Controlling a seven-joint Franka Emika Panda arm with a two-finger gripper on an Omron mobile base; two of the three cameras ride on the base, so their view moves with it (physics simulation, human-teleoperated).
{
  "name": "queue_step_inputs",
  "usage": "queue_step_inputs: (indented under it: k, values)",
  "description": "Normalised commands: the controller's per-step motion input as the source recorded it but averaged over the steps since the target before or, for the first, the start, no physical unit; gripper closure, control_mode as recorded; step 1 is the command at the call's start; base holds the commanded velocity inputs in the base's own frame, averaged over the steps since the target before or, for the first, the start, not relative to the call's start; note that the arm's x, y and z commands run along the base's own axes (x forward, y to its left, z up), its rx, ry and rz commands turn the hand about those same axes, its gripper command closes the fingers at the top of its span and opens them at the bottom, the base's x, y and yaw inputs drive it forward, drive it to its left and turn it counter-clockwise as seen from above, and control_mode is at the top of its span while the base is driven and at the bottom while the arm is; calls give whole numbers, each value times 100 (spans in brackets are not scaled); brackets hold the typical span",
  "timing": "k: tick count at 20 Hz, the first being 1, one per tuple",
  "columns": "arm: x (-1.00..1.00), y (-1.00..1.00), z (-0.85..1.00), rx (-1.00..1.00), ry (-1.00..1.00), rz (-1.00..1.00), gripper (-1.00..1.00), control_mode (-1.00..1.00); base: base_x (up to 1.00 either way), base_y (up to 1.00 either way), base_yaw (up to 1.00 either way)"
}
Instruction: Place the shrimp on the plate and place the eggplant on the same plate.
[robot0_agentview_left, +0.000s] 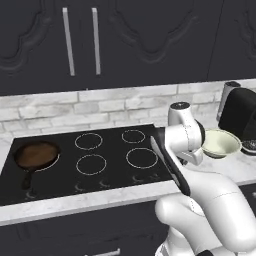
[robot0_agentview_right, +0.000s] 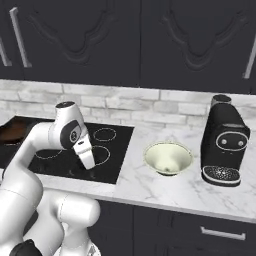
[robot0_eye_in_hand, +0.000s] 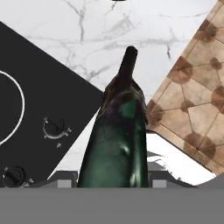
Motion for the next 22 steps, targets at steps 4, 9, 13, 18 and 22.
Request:
queue_step_inputs:
  k: [4, 9, 13, 18, 22]
  values:
    - [0, 0, 0, 0, 0, 0, 100, 100, -13, 94, -3]
    - [0, 0, 0, 0, 0, 0, 100, 100, -11, 98, -3]
    - [0, 0, 0, 0, 0, 0, 100, 100, -5, 100, -1]
    - [0, 0, 0, 0, 0, 0, 100, 100, 0, 100, 0]
    - [0, 0, 0, 0, 0, 0, 100, 100, 0, 100, 0]
